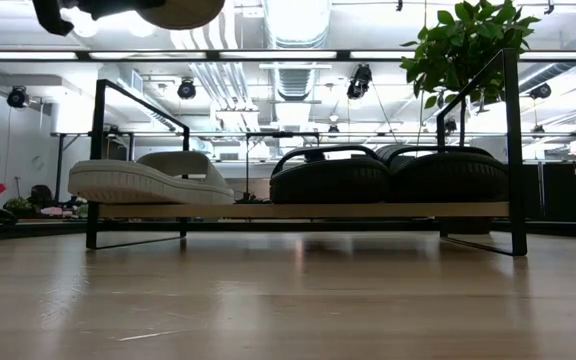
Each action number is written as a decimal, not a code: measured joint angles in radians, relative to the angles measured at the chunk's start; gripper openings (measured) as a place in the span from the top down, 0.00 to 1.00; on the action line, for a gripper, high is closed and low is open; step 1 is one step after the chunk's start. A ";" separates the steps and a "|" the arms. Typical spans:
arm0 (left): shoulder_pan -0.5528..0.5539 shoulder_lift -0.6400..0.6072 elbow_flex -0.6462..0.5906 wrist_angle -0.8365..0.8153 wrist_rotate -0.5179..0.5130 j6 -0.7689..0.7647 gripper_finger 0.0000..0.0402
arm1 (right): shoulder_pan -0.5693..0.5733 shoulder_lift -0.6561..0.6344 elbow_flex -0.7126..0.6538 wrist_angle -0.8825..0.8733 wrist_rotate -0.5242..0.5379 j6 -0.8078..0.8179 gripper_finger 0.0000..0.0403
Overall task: Pick and place slides into the shelf
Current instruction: Put the gray slides on the shelf
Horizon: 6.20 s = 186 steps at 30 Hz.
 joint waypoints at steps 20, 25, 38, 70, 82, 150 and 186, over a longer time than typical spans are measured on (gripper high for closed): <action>0.000 -0.052 0.000 -0.006 -0.142 -0.029 0.94 | 0.151 0.078 -0.004 -0.063 0.479 -0.280 0.38; 0.000 -0.017 0.000 -0.008 -0.146 -0.029 0.94 | 0.142 0.093 -0.004 -0.061 0.613 -0.325 0.38; 0.000 -0.019 0.000 -0.007 -0.152 -0.029 0.94 | 0.125 0.089 -0.003 -0.294 0.617 -0.084 0.39; 0.000 0.017 0.002 -0.002 -0.171 -0.003 0.95 | 0.047 0.091 -0.007 -0.363 0.485 -0.011 0.88; 0.000 0.014 0.005 0.007 -0.210 -0.053 0.57 | 0.046 0.091 -0.007 -0.361 0.509 0.094 0.88; 0.000 -0.170 -0.006 -0.009 -0.406 -0.398 0.31 | -0.024 0.558 -0.026 -0.662 0.661 1.220 0.89; -0.001 -0.199 -0.053 -0.005 -0.405 -0.398 0.31 | -0.026 0.581 0.000 -0.658 0.532 1.239 0.59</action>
